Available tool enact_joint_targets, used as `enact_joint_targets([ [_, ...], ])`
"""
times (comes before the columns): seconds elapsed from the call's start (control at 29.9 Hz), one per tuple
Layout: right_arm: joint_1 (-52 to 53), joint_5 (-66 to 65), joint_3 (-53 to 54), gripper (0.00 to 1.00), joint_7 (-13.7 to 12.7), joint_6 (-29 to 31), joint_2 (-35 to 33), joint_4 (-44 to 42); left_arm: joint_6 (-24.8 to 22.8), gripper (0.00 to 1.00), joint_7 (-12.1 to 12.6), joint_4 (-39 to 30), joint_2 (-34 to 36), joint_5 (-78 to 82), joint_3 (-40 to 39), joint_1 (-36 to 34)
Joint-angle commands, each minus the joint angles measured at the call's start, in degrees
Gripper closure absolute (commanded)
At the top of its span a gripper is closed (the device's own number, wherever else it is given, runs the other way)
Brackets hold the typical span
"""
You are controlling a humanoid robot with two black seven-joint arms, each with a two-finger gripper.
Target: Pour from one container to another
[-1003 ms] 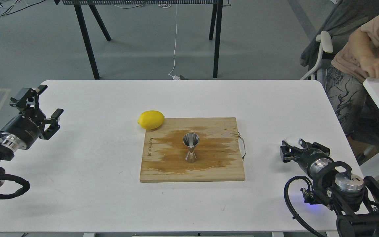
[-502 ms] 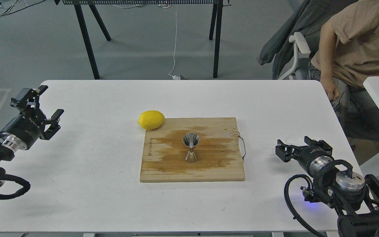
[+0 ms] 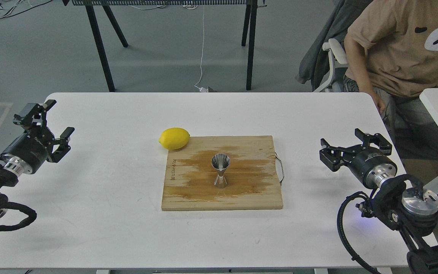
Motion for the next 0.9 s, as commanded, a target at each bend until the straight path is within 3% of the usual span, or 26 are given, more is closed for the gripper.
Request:
enact_joint_targets([
  [0.0,3.40,-5.40,0.45,0.02,-3.20,11.87,-1.93,-0.78,0.01,0.01,0.00,-0.01,-0.05,-0.08,-0.09,-0.19],
  [0.17,7.09,-7.61,0.28,0.02,-3.65,35.68,-3.51,-10.35,0.01,0.01,0.00,-0.01,0.04,-0.34,-0.09,-0.28],
  [0.2,7.54,-7.61,0.37,0.02,-3.65,37.71,-3.51,-12.54,0.01,0.01,0.00,-0.01,0.04,-0.34,-0.09,-0.28],
  [0.4,8.16,-7.52,-0.25,0.02,-3.65,37.71,-3.51,-22.05,0.01,0.01,0.00,-0.01,0.04,-0.43,-0.18,-0.54],
  [0.87,7.37,-7.26,1.16,0.01,-1.63,37.71,-0.97,-23.55,0.01,0.01,0.00,-0.01,-0.05,-0.43,-0.35,-1.16],
])
